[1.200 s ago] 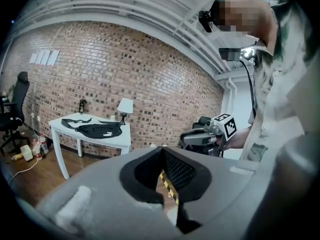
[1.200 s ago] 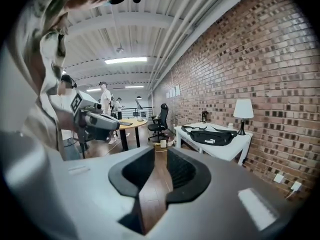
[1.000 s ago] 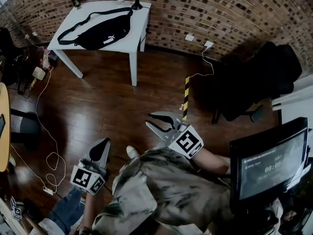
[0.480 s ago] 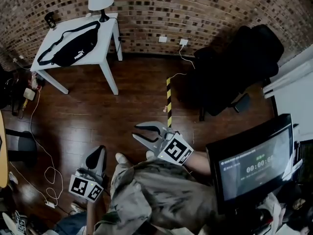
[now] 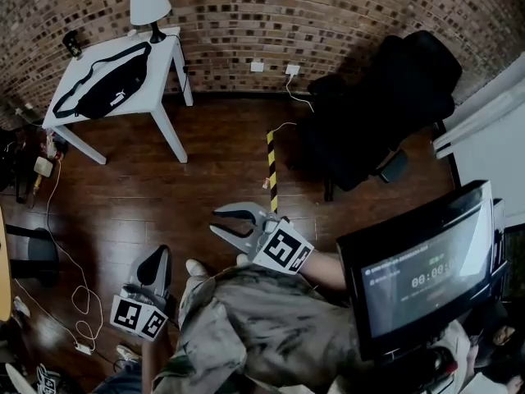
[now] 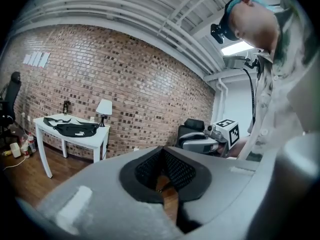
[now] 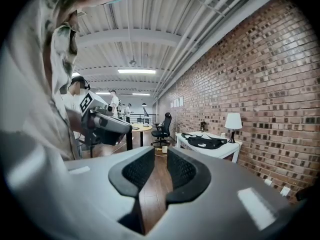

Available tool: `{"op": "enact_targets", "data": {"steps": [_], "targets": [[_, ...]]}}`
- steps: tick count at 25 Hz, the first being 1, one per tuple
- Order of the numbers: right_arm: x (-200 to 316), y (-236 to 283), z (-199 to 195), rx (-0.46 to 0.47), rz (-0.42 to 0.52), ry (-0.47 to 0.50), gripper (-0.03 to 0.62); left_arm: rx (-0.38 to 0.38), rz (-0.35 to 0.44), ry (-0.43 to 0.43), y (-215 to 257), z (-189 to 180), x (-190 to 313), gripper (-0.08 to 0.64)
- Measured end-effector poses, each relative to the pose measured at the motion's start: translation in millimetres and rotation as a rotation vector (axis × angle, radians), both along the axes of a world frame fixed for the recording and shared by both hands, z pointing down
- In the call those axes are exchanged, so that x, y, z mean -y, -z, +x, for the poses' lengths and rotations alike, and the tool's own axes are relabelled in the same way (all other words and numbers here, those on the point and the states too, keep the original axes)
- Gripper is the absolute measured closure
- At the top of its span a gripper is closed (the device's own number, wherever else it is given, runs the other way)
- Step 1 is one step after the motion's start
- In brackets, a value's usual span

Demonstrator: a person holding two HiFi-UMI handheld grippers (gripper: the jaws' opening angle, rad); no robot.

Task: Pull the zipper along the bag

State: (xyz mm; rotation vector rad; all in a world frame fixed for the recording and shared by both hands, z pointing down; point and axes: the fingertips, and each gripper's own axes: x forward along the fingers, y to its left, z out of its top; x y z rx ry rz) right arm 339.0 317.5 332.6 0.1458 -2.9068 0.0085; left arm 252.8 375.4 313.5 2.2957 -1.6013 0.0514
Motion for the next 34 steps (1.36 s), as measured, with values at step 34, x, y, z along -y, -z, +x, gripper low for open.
{"op": "enact_targets", "data": {"steps": [34], "targets": [[6,-4,8,-0.028,-0.008,0.032,0.522,0.003,-0.019,0.024,-8,9,11,0.558]]}}
